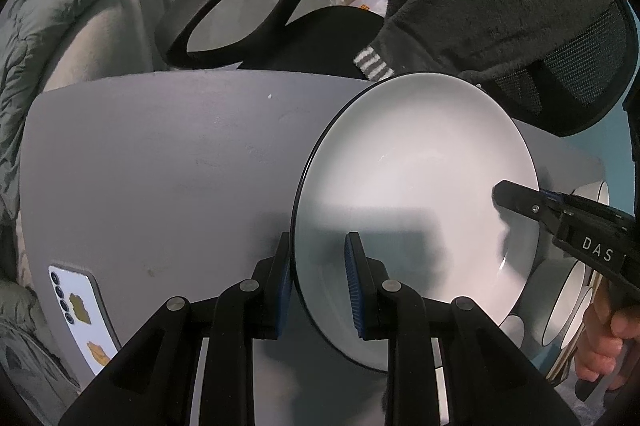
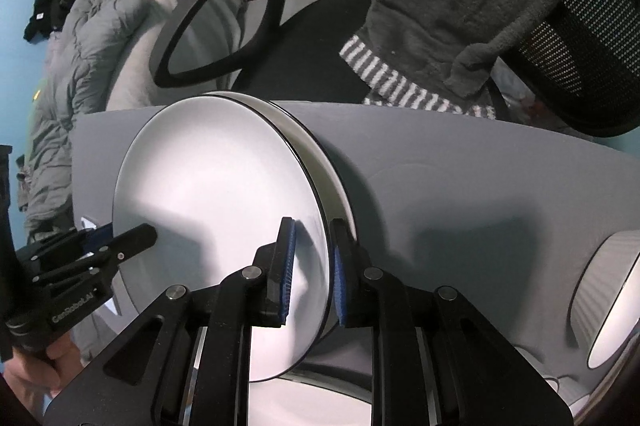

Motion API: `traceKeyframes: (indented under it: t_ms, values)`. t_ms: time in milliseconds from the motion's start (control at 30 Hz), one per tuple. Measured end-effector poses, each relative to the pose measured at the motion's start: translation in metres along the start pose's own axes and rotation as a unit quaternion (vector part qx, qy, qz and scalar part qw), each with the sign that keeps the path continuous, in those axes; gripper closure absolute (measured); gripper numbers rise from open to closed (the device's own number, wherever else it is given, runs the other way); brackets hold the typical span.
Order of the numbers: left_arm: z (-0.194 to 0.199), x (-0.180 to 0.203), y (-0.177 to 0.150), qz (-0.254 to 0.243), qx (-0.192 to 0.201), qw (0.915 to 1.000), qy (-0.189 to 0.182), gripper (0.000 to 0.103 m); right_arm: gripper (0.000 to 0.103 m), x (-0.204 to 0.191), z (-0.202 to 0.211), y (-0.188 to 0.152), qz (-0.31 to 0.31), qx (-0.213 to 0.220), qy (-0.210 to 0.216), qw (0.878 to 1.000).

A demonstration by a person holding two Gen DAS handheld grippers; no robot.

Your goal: Organize plates and bowls

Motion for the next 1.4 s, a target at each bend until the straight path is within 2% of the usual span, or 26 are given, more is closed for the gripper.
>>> traceKeyframes:
  t_ms: [333,400,700,900,933,967,1000,1200,1333,1400]
  values:
    - [0.002,0.000,0.001,-0.008,0.019,0.9998,0.003,0.079,0.084,0.002,0.004,0.002,-0.016,-0.008,-0.001,1.000]
    - [0.004,0.000,0.001,-0.009,0.021,0.9997,0.002,0.079,0.080,0.002,0.007,0.002,-0.020,-0.010,0.004,1.000]
    - [0.015,-0.006,-0.004,-0.004,0.027,0.9996,0.000,0.079,0.074,0.001,0.013,-0.002,-0.024,-0.010,-0.003,1.000]
    - [0.028,-0.004,-0.010,-0.016,0.043,0.9990,-0.001,0.079,0.073,0.003,0.017,-0.002,-0.030,-0.005,-0.021,0.999]
    - [0.030,-0.003,-0.011,-0.019,0.045,0.9988,-0.001,0.079,0.071,0.005,0.018,-0.002,-0.031,-0.002,-0.029,0.999]
    - [0.031,-0.003,-0.012,-0.021,0.047,0.9987,0.000,0.079,0.064,0.007,0.020,-0.002,-0.029,0.000,-0.041,0.999]
    - [0.033,-0.002,-0.013,-0.023,0.048,0.9986,-0.001,0.079,0.064,0.007,0.021,-0.002,-0.026,0.002,-0.051,0.998]
    - [0.043,0.003,-0.022,-0.036,0.060,0.9976,0.002,0.078,0.064,0.004,0.031,-0.005,-0.006,0.017,-0.079,0.997]
    - [0.054,0.008,-0.030,-0.055,0.074,0.9957,0.009,0.061,0.064,-0.001,0.043,-0.015,0.013,0.030,-0.105,0.994]
    - [0.060,0.011,-0.036,-0.069,0.081,0.9942,0.013,0.059,0.063,-0.002,0.049,-0.021,0.018,0.037,-0.114,0.993]
Point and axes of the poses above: each gripper's, at about its wrist camera, not at the fingertips, and z roughly against the way its jaws point, x to its right, y to its top, the point moved 9 cm from there along -z, roughly the way its jaws point
